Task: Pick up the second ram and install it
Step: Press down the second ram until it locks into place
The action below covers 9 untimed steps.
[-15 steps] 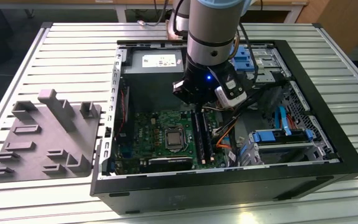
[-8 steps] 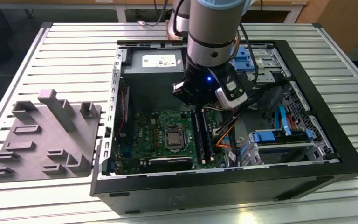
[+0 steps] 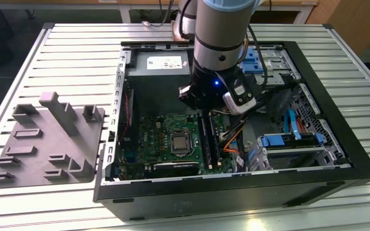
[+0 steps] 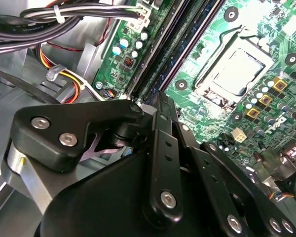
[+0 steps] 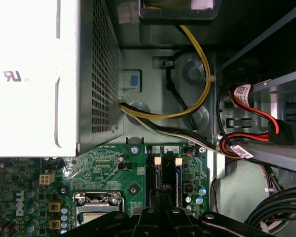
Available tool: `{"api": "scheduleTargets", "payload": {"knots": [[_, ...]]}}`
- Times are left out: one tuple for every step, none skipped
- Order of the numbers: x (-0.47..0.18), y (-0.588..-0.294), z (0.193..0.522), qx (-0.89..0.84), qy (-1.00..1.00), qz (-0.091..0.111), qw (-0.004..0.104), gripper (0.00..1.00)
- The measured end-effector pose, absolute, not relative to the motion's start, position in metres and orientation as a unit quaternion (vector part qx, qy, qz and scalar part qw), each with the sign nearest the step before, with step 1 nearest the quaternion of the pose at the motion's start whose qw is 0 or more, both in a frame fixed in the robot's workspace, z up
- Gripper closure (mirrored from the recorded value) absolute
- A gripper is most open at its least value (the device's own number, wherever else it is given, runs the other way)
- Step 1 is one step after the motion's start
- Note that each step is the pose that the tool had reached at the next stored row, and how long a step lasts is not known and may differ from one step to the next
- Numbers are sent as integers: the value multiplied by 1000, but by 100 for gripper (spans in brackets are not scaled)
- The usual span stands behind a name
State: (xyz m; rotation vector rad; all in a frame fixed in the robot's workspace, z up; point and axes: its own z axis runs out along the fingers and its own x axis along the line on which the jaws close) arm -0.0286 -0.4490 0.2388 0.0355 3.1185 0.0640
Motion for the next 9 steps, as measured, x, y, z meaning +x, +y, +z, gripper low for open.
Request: {"api": "scheduleTargets", "payload": {"knots": [[-29, -450, 239, 11, 1000, 21, 11, 89], [-29, -450, 239, 11, 1000, 21, 11, 89], [-29, -451, 239, 11, 1000, 21, 11, 89], [-29, -451, 239, 11, 1000, 21, 11, 89], [-29, -452, 239, 11, 1000, 21, 11, 89], [-29, -452, 239, 11, 1000, 21, 11, 89], [-29, -453, 239, 11, 1000, 21, 11, 89], [-29, -453, 239, 11, 1000, 21, 11, 89], [-29, -454, 239, 11, 1000, 21, 11, 89]]}}
